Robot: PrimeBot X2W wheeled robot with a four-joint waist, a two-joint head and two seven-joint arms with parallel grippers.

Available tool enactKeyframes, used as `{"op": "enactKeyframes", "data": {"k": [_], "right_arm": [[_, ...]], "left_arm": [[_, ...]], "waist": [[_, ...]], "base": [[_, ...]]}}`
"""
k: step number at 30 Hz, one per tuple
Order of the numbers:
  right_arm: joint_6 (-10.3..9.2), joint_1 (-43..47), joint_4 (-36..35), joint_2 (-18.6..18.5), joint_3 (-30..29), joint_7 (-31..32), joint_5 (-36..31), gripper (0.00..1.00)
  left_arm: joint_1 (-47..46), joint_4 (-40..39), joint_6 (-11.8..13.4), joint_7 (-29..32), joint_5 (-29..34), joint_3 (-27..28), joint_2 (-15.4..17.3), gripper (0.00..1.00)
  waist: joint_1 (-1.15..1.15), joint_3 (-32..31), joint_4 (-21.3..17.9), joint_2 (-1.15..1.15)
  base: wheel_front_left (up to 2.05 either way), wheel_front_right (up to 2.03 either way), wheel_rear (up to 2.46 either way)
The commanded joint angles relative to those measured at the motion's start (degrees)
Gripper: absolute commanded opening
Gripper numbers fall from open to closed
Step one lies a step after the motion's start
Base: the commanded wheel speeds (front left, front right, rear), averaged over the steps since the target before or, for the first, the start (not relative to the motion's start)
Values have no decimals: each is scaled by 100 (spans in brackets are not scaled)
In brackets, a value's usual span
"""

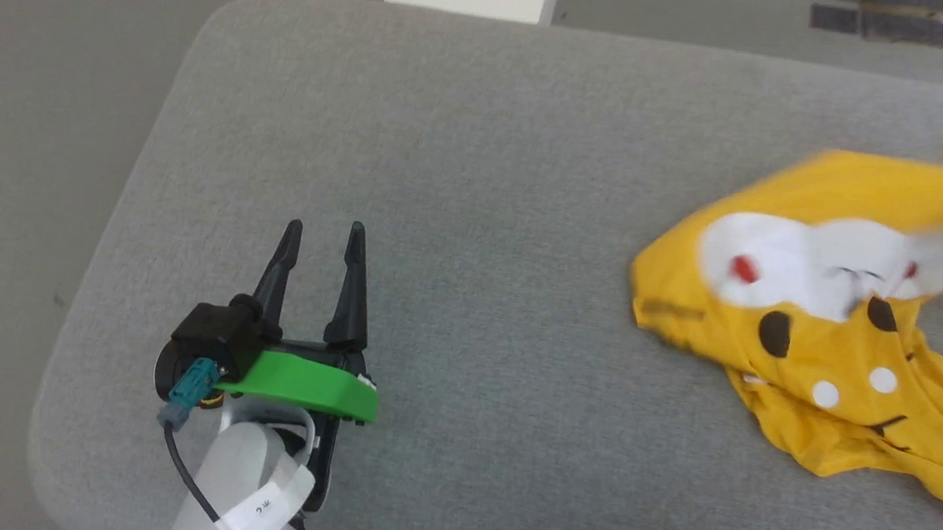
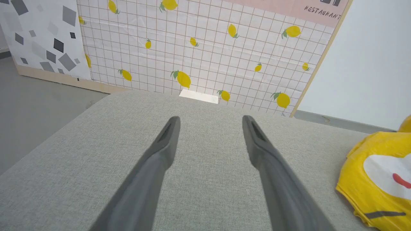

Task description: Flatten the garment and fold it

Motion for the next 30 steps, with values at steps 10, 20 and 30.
{"op": "enactKeyframes", "data": {"k": [10,20,30], "right_arm": [[-9,1199,-805,985,-2297,24,-1158,100],[-9,3439,-3371,1503,683,-628,411,100],[-9,4238,-3579,1519,2335,46,560,100]], "left_arm": [[193,129,-98,-27,85,-3,-8,100],[437,219,-117,-27,108,41,-8,100],[342,128,-117,-27,72,31,-8,100]], "waist": [[-1,-407,-324,0],[-1,-806,-413,0],[-1,-595,-376,0]], "base": [[0,0,0],[0,0,0],[0,0,0]]}}
